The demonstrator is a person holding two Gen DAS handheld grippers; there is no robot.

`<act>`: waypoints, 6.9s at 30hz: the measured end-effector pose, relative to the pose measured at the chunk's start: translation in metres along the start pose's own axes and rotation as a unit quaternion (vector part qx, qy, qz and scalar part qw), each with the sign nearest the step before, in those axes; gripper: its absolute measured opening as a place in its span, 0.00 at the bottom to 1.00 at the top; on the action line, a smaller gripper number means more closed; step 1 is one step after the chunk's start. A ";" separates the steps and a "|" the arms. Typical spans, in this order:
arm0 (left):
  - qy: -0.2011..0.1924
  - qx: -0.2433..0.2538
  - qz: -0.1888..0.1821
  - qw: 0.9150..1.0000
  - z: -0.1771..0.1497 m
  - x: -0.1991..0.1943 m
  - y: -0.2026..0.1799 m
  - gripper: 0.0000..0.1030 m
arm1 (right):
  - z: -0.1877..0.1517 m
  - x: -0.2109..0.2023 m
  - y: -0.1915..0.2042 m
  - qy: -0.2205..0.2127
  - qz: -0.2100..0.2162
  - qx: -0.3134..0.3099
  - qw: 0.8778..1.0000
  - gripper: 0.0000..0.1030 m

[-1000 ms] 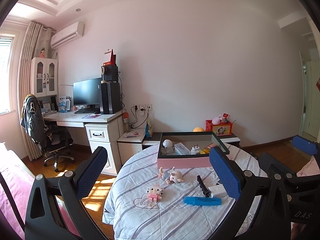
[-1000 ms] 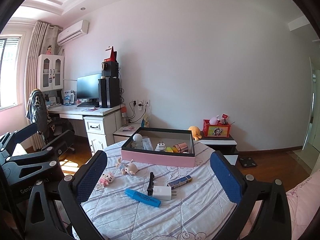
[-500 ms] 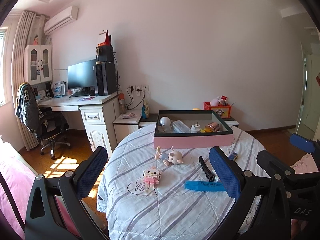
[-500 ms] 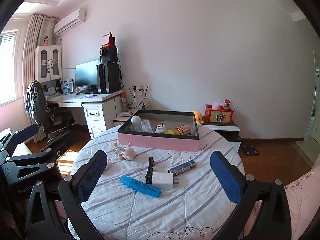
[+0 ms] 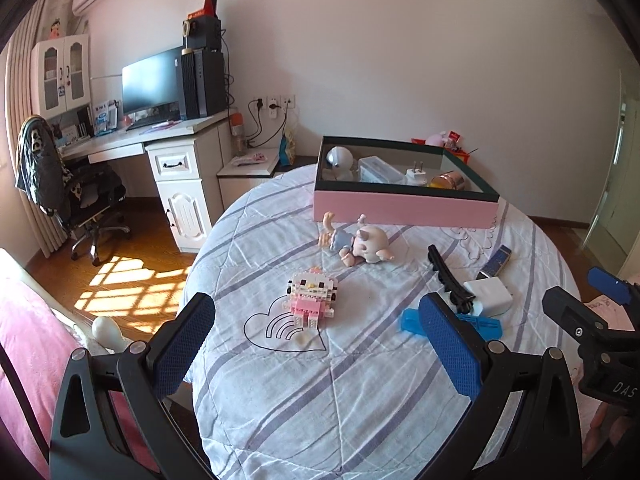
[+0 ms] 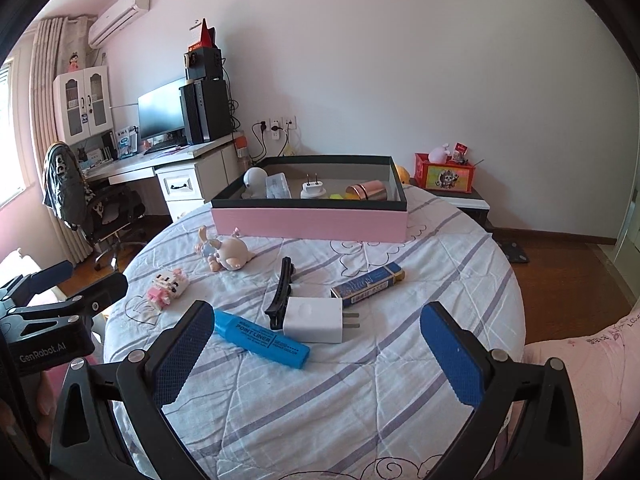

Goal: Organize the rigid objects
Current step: 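Grasp the pink-white block kitty with the left tool while the right tool grasps the doll, then carry the block kitty and doll over the pink box, then lower the block kitty and doll into the pink box, opening both tools, then pull both tools back from the pink box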

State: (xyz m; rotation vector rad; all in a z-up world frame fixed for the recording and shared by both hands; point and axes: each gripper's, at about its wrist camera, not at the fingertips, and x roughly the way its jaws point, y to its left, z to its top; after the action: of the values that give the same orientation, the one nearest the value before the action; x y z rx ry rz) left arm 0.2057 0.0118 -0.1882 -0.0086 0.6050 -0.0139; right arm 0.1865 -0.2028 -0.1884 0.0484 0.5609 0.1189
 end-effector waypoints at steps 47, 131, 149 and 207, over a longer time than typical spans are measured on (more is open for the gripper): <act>0.076 0.003 0.031 0.997 0.024 0.121 0.053 0.43 | 0.056 0.224 0.101 0.186 0.108 -0.074 0.974 0.74; 0.066 0.122 -0.018 0.990 0.189 0.276 -0.109 0.52 | 0.163 0.278 -0.057 0.105 0.021 -0.019 0.994 0.72; -0.051 0.095 -0.029 0.994 0.158 0.095 -0.069 1.00 | 0.152 0.109 -0.035 -0.015 0.025 -0.015 0.999 1.00; -0.107 0.053 -0.027 0.992 0.044 -0.081 -0.078 1.00 | 0.043 -0.089 -0.014 -0.103 -0.024 0.008 0.994 1.00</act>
State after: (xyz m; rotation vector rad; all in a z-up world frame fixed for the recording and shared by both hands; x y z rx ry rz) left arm 0.1632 -0.0643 -0.1044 0.0748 0.3884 -0.0966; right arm 0.1357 -0.2284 -0.1064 0.0626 0.3570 0.0620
